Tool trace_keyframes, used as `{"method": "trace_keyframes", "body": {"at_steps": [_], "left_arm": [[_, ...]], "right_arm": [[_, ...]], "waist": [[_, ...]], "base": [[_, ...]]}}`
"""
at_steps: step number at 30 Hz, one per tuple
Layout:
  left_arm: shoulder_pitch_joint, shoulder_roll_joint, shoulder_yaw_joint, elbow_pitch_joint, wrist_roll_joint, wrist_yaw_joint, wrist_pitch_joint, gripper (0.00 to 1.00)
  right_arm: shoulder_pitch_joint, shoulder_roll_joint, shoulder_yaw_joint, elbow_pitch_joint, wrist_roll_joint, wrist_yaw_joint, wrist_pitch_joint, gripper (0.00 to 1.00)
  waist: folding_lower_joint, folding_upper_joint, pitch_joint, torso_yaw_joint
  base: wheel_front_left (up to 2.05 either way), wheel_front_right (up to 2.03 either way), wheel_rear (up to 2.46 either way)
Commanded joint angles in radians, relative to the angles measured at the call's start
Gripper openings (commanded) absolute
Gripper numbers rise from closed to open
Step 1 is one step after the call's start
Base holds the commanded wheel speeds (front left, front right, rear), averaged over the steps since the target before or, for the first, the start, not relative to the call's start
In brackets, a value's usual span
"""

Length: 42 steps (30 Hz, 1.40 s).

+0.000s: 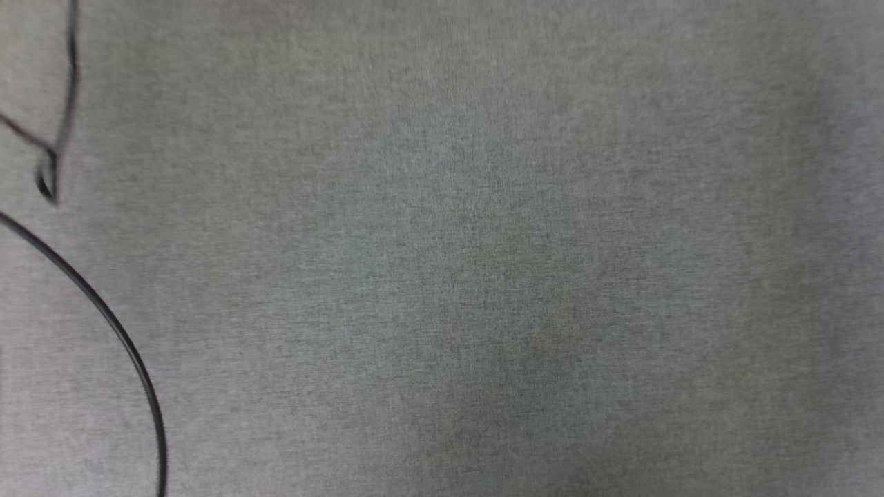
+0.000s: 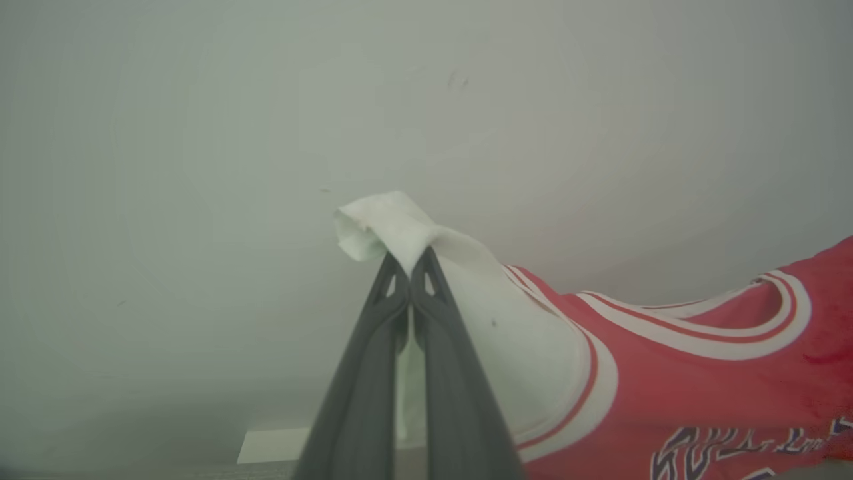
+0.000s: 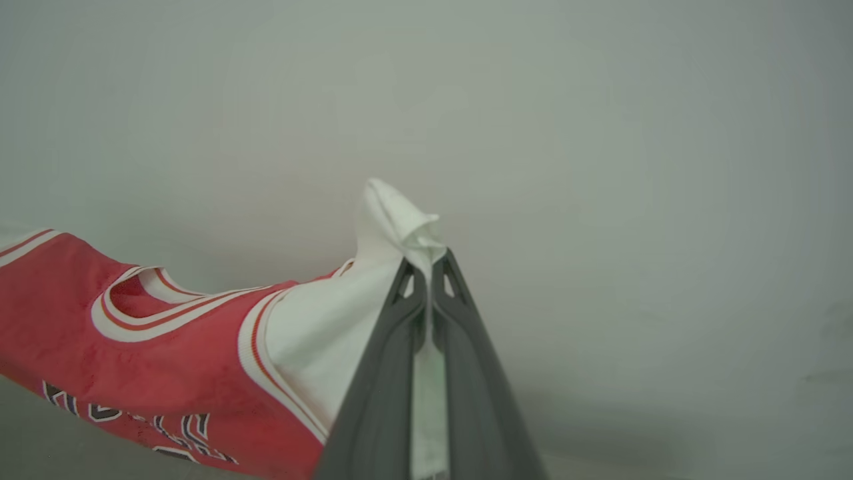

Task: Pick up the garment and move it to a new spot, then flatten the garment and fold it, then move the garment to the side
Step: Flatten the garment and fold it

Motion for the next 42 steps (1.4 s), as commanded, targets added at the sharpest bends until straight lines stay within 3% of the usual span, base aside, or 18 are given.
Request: {"method": "trace_keyframes", "body": {"at_steps": [1, 9, 17, 29, 38, 39, 40, 41, 42], "left_arm": [[0.053, 0.001, -0.006, -0.005, -0.004, -0.001, -0.009, 0.00], [0.437, -0.010, 0.045, -0.167, -0.044, 0.001, -0.024, 0.00], [0.897, -0.038, 0.143, -0.439, -0.023, 0.067, -0.025, 0.00], [1.446, -0.053, 0.155, -0.682, -0.064, 0.199, 0.010, 0.00], [1.649, -0.032, 0.131, -0.795, -0.050, 0.290, 0.069, 0.00], [1.655, -0.033, 0.128, -0.806, -0.047, 0.297, 0.070, 0.00], [1.660, -0.033, 0.125, -0.817, -0.042, 0.303, 0.073, 0.00], [1.662, -0.024, 0.118, -0.824, -0.027, 0.310, 0.078, 0.00], [1.660, -0.019, 0.111, -0.832, -0.015, 0.317, 0.080, 0.00]], "right_arm": [[0.057, -0.006, 0.016, -0.009, 0.024, 0.000, -0.011, 0.00], [0.453, -0.066, 0.116, -0.126, 0.173, 0.000, -0.039, 0.00], [0.856, -0.108, 0.087, -0.287, 0.250, 0.000, -0.035, 0.00], [1.392, -0.060, -0.037, -0.515, 0.251, 0.000, 0.059, 0.00], [1.710, 0.025, -0.150, -0.625, 0.174, 0.000, 0.145, 0.02], [1.723, 0.038, -0.155, -0.638, 0.164, 0.000, 0.149, 0.25], [1.733, 0.048, -0.161, -0.648, 0.158, 0.000, 0.155, 0.77], [1.741, 0.054, -0.164, -0.657, 0.151, 0.000, 0.156, 1.00], [1.738, 0.060, -0.165, -0.676, 0.145, 0.000, 0.144, 1.00]], "waist": [[-0.0002, 0.0000, -0.031, 0.003], [-0.0002, 0.0000, -0.185, 0.013], [-0.0002, 0.0000, -0.341, 0.016], [-0.0002, 0.0000, -0.518, 0.021], [-0.0002, 0.0000, -0.578, 0.049], [-0.0002, 0.0000, -0.579, 0.051], [-0.0002, 0.0000, -0.578, 0.053], [-0.0002, 0.0000, -0.576, 0.055], [-0.0002, 0.0000, -0.574, 0.056]], "base": [[0.00, 0.00, 0.00], [0.00, 0.00, 0.00], [0.00, 0.00, 0.00], [0.00, 0.00, 0.00], [0.00, 0.00, 0.00], [0.00, 0.00, 0.00], [0.00, 0.00, 0.00], [0.00, 0.00, 0.00], [0.00, 0.00, 0.00]]}}
